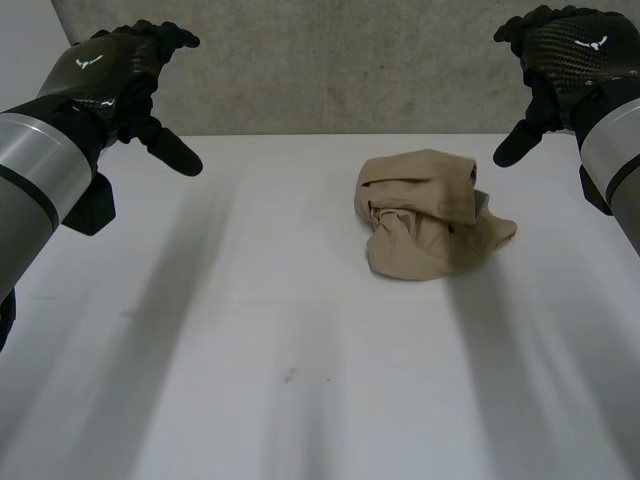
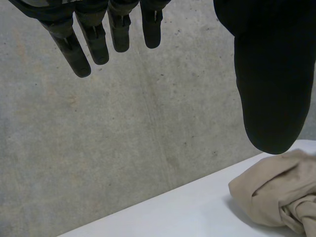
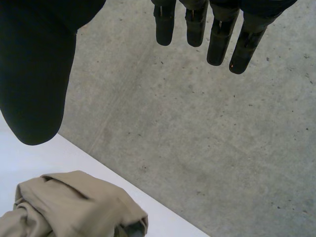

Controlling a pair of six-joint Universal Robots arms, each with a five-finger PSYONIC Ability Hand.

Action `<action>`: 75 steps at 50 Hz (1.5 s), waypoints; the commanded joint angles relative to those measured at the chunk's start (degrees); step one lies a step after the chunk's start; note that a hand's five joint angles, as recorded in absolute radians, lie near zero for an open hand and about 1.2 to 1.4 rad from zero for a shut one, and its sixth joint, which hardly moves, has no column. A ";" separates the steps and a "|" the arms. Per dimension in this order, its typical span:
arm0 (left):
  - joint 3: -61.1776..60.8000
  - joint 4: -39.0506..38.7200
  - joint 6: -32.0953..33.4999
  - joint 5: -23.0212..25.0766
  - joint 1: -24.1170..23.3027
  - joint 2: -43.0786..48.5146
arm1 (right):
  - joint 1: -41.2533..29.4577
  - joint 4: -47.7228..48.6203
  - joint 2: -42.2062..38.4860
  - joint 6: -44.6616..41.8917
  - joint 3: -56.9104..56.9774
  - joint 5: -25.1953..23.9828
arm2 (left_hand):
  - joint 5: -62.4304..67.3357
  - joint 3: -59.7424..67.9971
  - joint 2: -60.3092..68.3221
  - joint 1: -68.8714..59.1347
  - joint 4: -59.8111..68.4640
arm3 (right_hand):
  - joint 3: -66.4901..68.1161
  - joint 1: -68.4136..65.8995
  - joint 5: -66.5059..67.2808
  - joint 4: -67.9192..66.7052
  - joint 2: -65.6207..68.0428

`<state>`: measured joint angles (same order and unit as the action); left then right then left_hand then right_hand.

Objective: Fold the shorts.

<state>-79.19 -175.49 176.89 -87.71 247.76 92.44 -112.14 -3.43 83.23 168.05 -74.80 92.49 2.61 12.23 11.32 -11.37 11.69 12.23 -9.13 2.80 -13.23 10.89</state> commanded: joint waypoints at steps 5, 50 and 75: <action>0.00 -0.03 0.04 0.00 0.00 0.11 | -0.27 0.00 -0.09 0.00 -0.08 -0.12 | -2.57 -2.19 -1.27 1.32 -1.65 | -2.23 -0.87 -2.80 3.23 -0.89; -1.06 -4.60 0.04 -0.18 -0.09 7.58 | 0.70 19.86 -45.97 -16.17 20.57 -6.80 | -2.40 -2.02 -1.11 1.15 -1.48 | 67.77 -70.87 67.20 -66.77 69.11; -1.49 -4.60 -0.23 -0.27 0.18 -2.70 | -4.39 16.97 -0.44 -11.87 14.86 -6.54 | -2.57 -2.19 -1.27 1.32 -1.65 | 67.77 -70.87 67.20 -66.77 69.11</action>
<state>-80.26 -180.09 176.80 -88.08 247.88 93.12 -113.85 15.98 77.87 154.48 -58.09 85.57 2.61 12.26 11.32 -11.37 11.69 67.31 -55.90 55.64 -68.06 67.46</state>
